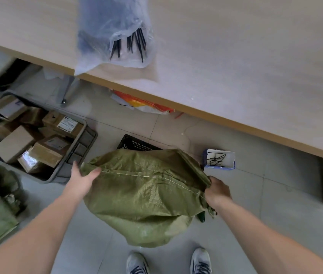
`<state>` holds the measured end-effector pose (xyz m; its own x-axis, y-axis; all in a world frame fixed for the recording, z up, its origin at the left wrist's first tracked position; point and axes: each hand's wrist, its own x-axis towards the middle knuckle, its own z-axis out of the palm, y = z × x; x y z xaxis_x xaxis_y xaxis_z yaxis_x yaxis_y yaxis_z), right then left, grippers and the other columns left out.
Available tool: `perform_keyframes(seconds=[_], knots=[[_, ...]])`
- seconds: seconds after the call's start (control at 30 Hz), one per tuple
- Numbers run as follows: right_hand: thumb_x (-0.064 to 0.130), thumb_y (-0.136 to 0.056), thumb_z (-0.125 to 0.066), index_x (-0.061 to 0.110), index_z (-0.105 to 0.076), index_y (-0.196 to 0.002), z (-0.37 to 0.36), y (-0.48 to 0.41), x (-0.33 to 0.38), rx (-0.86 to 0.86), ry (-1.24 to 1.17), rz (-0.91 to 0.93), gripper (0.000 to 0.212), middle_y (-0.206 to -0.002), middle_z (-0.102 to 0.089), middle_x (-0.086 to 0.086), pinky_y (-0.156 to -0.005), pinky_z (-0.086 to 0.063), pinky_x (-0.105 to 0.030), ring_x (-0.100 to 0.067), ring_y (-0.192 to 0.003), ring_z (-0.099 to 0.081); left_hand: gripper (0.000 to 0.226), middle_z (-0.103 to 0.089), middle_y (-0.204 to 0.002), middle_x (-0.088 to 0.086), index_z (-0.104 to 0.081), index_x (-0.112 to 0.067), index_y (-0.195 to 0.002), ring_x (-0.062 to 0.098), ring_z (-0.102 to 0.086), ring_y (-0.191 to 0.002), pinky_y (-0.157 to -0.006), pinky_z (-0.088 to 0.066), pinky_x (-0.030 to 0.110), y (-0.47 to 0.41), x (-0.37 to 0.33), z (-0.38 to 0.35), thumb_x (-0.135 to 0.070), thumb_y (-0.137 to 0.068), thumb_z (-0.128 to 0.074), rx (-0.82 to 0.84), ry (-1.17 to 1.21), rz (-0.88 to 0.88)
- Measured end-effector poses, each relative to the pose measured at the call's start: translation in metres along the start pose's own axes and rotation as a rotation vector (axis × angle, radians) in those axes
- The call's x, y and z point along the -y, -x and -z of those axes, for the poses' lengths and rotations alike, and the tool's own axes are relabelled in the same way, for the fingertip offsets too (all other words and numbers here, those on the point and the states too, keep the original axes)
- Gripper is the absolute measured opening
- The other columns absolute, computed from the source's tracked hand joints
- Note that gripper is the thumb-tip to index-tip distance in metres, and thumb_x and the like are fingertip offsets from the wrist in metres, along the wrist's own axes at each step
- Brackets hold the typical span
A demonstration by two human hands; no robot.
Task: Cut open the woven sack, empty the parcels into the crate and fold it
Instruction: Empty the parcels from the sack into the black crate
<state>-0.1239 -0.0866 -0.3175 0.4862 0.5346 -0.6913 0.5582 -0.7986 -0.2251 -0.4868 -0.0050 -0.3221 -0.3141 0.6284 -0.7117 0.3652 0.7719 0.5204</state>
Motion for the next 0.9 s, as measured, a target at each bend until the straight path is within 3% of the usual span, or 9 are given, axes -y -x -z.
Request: perform_keyframes(seconds=[0.1, 0.2, 0.3, 0.4, 0.53, 0.6, 0.7, 0.8, 0.9], knots=[[0.009, -0.098, -0.037, 0.019, -0.061, -0.119, -0.004, -0.001, 0.007, -0.031, 0.029, 0.011, 0.033, -0.117, -0.066, -0.013, -0.086, -0.049, -0.033, -0.034, -0.107, -0.062, 0.096, -0.039, -0.156, 0.015, -0.013, -0.023, -0.159, 0.039, -0.048, -0.134, -0.107, -0.042, 0.046, 0.007, -0.006, -0.02, -0.049, -0.086, -0.07, -0.01, -0.121, 0.038], [0.007, -0.095, -0.041, 0.017, -0.058, -0.126, -0.009, 0.003, 0.015, -0.024, 0.076, 0.041, 0.036, -0.124, -0.064, -0.014, -0.093, -0.051, -0.036, -0.034, -0.112, -0.061, 0.06, -0.059, -0.138, 0.018, -0.049, -0.014, -0.144, 0.037, -0.057, -0.121, -0.091, -0.045, 0.038, 0.024, -0.013, -0.034, -0.04, -0.092, -0.065, -0.036, -0.241, -0.05], [0.005, -0.095, -0.04, 0.016, -0.057, -0.125, -0.009, 0.008, 0.025, 0.001, 0.07, 0.06, 0.036, -0.122, -0.064, -0.015, -0.087, -0.05, -0.034, -0.034, -0.108, -0.062, 0.04, -0.066, -0.125, 0.015, -0.064, -0.013, -0.13, 0.034, -0.06, -0.116, -0.083, -0.041, 0.034, 0.043, -0.026, -0.043, -0.035, -0.097, -0.059, -0.046, -0.269, -0.161], [0.009, -0.097, -0.038, 0.019, -0.057, -0.126, 0.01, 0.011, 0.027, 0.023, 0.089, 0.063, 0.037, -0.12, -0.065, -0.013, -0.085, -0.052, -0.035, -0.033, -0.102, -0.062, 0.034, -0.065, -0.109, 0.009, -0.068, -0.011, -0.12, 0.032, -0.06, -0.11, -0.082, -0.04, 0.033, 0.058, -0.036, -0.034, -0.034, -0.097, -0.059, -0.14, -0.163, -0.208], [0.008, -0.097, -0.036, 0.021, -0.054, -0.138, 0.054, 0.009, 0.018, 0.001, 0.107, 0.054, 0.047, -0.124, -0.063, -0.011, -0.074, -0.051, -0.031, -0.03, -0.097, -0.061, 0.033, -0.066, -0.113, 0.007, -0.067, -0.014, -0.119, 0.03, -0.061, -0.109, -0.099, -0.049, 0.046, 0.069, -0.045, -0.004, -0.036, -0.095, -0.062, -0.173, 0.058, -0.223], [0.008, -0.097, -0.035, 0.02, -0.062, -0.123, 0.074, 0.012, 0.018, -0.02, 0.073, 0.071, 0.039, -0.113, -0.067, -0.012, -0.071, -0.051, -0.032, -0.028, -0.087, -0.062, 0.019, -0.066, -0.105, 0.007, -0.068, -0.019, -0.109, 0.031, -0.063, -0.105, -0.099, -0.051, 0.051, 0.079, -0.059, 0.009, -0.031, -0.094, -0.065, -0.192, 0.156, -0.262], [0.004, -0.097, -0.035, 0.015, -0.063, -0.102, 0.092, 0.021, 0.014, -0.099, 0.046, 0.138, 0.03, -0.092, -0.061, -0.01, -0.06, -0.042, -0.028, -0.02, -0.068, -0.052, 0.006, -0.068, -0.092, 0.002, -0.069, -0.024, -0.094, 0.025, -0.064, -0.09, -0.088, -0.054, 0.046, 0.093, -0.081, 0.022, -0.03, -0.093, -0.066, -0.196, 0.275, -0.335], [0.007, -0.098, -0.036, 0.011, -0.063, -0.096, 0.096, 0.029, 0.005, -0.127, 0.074, 0.156, 0.028, -0.085, -0.06, -0.01, -0.052, -0.037, -0.027, -0.016, -0.064, -0.049, 0.033, -0.07, -0.107, 0.006, -0.07, -0.025, -0.107, 0.026, -0.064, -0.1, -0.095, -0.052, 0.047, 0.097, -0.083, 0.025, -0.047, -0.085, -0.064, -0.202, 0.105, -0.388], [0.007, -0.097, -0.037, 0.011, -0.059, -0.083, 0.093, 0.039, 0.0, -0.019, 0.153, 0.122, 0.027, -0.08, -0.059, -0.008, -0.057, -0.039, -0.028, -0.019, -0.066, -0.051, 0.036, -0.064, -0.117, 0.003, -0.066, -0.017, -0.124, 0.034, -0.06, -0.113, -0.102, -0.047, 0.048, 0.097, -0.078, 0.019, -0.037, -0.095, -0.059, -0.183, -0.014, -0.24]])
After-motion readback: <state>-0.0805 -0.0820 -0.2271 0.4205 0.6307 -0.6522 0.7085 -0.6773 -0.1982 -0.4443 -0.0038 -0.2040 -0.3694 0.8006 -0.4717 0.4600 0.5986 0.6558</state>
